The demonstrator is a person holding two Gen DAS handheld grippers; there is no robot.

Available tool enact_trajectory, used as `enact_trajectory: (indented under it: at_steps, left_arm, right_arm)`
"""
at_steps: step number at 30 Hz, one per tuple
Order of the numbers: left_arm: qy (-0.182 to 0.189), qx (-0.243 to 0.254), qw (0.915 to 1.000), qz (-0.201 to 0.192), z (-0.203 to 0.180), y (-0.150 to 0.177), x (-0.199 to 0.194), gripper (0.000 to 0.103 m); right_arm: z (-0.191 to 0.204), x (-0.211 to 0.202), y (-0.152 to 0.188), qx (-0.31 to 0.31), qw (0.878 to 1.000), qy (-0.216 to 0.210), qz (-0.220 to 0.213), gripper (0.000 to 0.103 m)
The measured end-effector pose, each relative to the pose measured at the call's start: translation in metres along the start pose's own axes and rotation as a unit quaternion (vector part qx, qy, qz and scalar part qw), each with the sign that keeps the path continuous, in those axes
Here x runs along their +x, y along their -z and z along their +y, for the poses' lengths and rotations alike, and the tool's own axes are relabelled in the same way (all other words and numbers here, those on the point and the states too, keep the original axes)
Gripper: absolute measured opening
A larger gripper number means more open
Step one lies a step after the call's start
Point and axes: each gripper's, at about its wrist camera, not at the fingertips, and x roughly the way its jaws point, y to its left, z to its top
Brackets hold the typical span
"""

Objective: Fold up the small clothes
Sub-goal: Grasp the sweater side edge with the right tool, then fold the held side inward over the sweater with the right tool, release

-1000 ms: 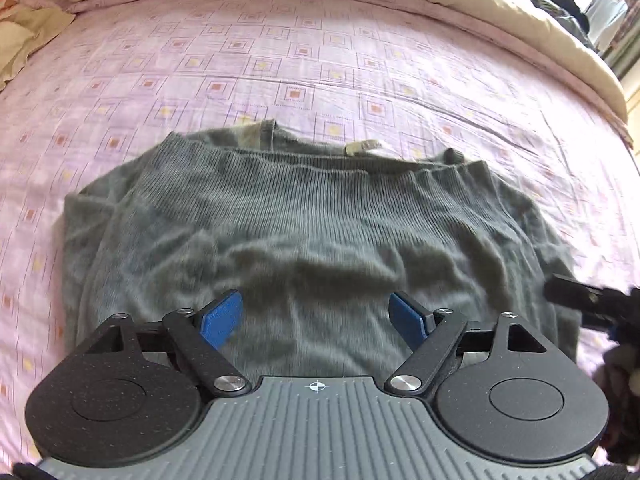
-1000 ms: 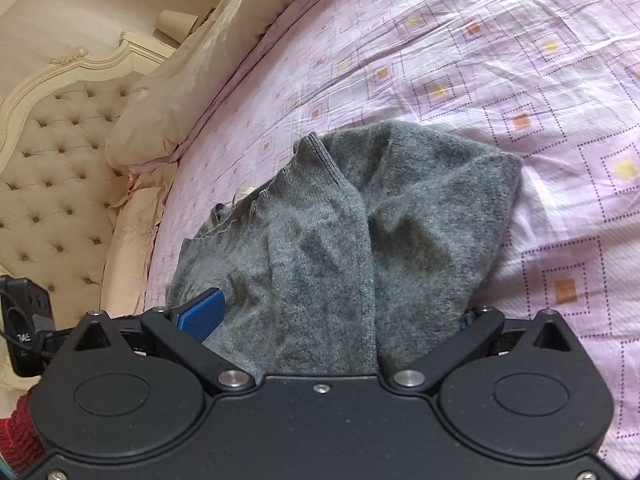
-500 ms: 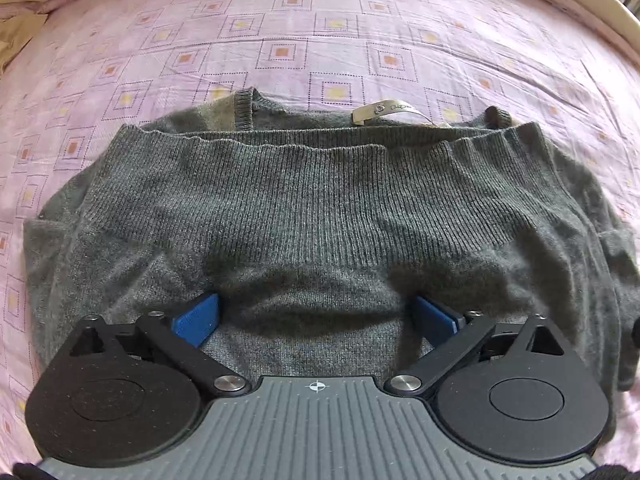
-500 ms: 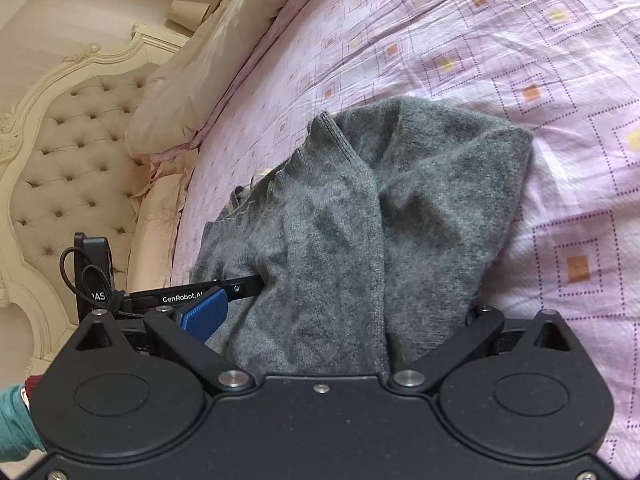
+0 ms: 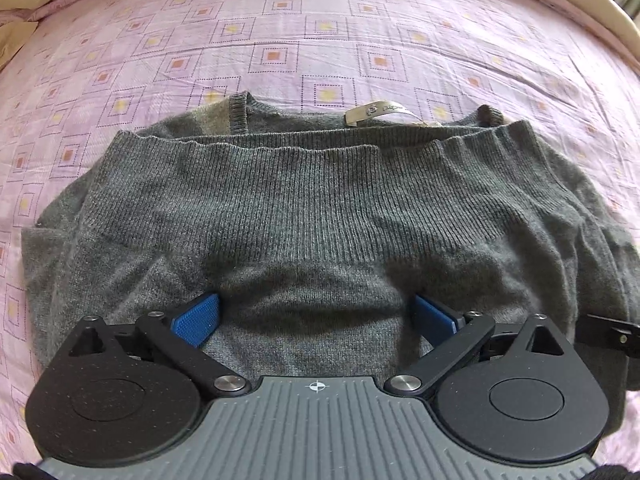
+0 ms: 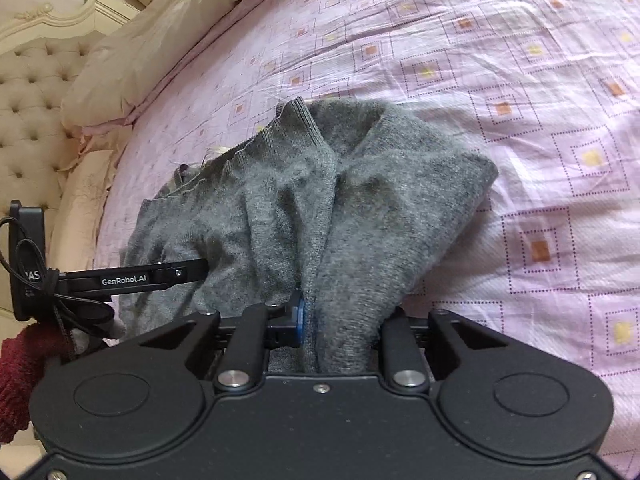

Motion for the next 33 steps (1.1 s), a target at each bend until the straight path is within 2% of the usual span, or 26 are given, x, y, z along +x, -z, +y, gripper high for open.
enact_trajectory:
  at_steps: [1, 3, 8, 12, 19, 24, 28, 33]
  left_arm:
    - [0.003, 0.001, 1.0, -0.003, 0.002, 0.001, -0.005, 0.093]
    - [0.007, 0.0, 0.9999, -0.011, 0.01, 0.005, -0.017, 0.089]
    - [0.008, 0.005, 0.9991, -0.041, 0.043, 0.031, -0.054, 0.089]
    - [0.012, -0.005, 0.9989, -0.044, 0.078, 0.053, -0.076, 0.089]
    - [0.03, -0.029, 0.9981, -0.045, 0.137, 0.078, -0.102, 0.089]
    - [0.036, -0.021, 0.998, -0.048, 0.168, 0.09, -0.112, 0.089]
    - [0.045, -0.034, 0.9976, -0.041, 0.195, 0.097, -0.11, 0.089]
    - [0.045, -0.051, 0.9973, -0.029, 0.224, 0.108, -0.106, 0.089]
  right_arm:
    - [0.007, -0.002, -0.001, -0.006, 1.0, 0.011, -0.002, 0.027]
    - [0.018, -0.006, -0.003, -0.014, 1.0, 0.026, -0.007, 0.027]
    - [0.043, -0.011, -0.006, -0.014, 0.998, 0.051, -0.015, 0.027]
    - [0.071, -0.014, -0.006, -0.026, 0.997, 0.064, -0.025, 0.026]
    - [0.15, -0.003, -0.012, -0.076, 0.994, 0.077, -0.025, 0.026]
    - [0.214, 0.025, -0.012, -0.112, 0.991, 0.071, -0.014, 0.026]
    - [0.259, 0.062, -0.005, -0.148, 0.986, 0.08, 0.009, 0.026]
    - [0.298, 0.123, 0.011, -0.196, 0.971, 0.122, 0.056, 0.026]
